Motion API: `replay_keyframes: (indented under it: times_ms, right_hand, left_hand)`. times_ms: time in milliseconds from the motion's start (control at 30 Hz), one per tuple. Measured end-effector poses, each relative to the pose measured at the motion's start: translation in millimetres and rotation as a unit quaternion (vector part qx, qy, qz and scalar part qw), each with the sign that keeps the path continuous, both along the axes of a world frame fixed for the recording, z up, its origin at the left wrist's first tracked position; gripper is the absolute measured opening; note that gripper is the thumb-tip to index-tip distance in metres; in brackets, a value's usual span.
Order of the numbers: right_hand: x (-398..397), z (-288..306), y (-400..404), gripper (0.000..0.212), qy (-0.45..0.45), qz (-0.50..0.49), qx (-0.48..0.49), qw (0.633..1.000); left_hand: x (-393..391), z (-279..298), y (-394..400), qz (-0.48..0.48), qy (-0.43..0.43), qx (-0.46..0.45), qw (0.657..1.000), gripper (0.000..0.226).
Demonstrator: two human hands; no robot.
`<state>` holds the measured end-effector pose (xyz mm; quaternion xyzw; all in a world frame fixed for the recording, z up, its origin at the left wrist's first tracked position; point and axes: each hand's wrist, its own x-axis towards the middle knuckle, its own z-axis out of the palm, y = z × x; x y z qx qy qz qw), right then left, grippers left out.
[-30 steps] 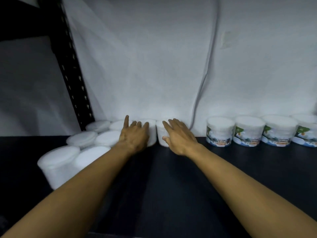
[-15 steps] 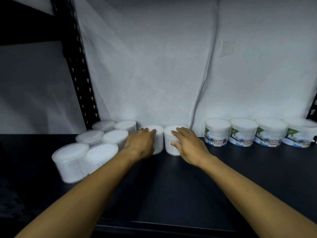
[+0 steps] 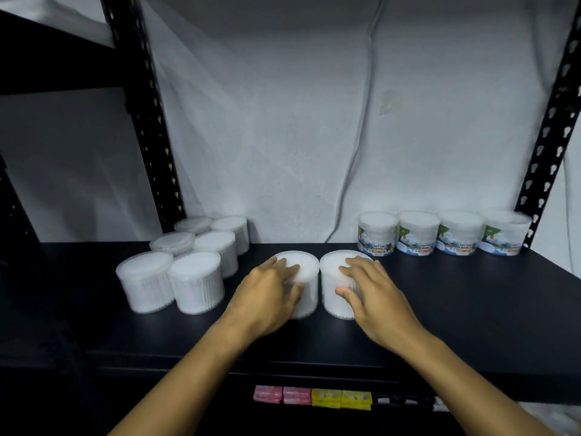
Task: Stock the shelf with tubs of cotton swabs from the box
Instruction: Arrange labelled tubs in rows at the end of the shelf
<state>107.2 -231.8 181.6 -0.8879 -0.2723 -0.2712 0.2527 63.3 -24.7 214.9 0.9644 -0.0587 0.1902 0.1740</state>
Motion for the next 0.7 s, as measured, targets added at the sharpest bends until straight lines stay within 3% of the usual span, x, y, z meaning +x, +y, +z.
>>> replay_keyframes:
  times_ms: [333,433,500,700]
  right_hand:
    - [-44.3,-5.8,-22.5,0.037,-0.005,0.017,0.016,1.0]
    - [-48.6,-1.2,-24.0,0.038,0.017,0.022,0.022,0.999]
    - [-52.7,2.5,-21.9,0.051,0.046,0.016,0.056,0.997]
    - [-58.3,13.9,-13.1,0.08,0.105,-0.095,0.128,0.982]
  left_hand:
    - [-50.3,-0.3,-11.2,-0.022,-0.011,-0.022,0.999,0.042]
    - [-55.0,3.5,-12.1,0.012,0.02,-0.011,1.0,0.061]
    - [-55.7,10.0,-14.8,0.046,0.018,-0.012,0.999,0.078]
    - [-43.4,27.4,-31.9,0.147,0.071,-0.028,0.986,0.117]
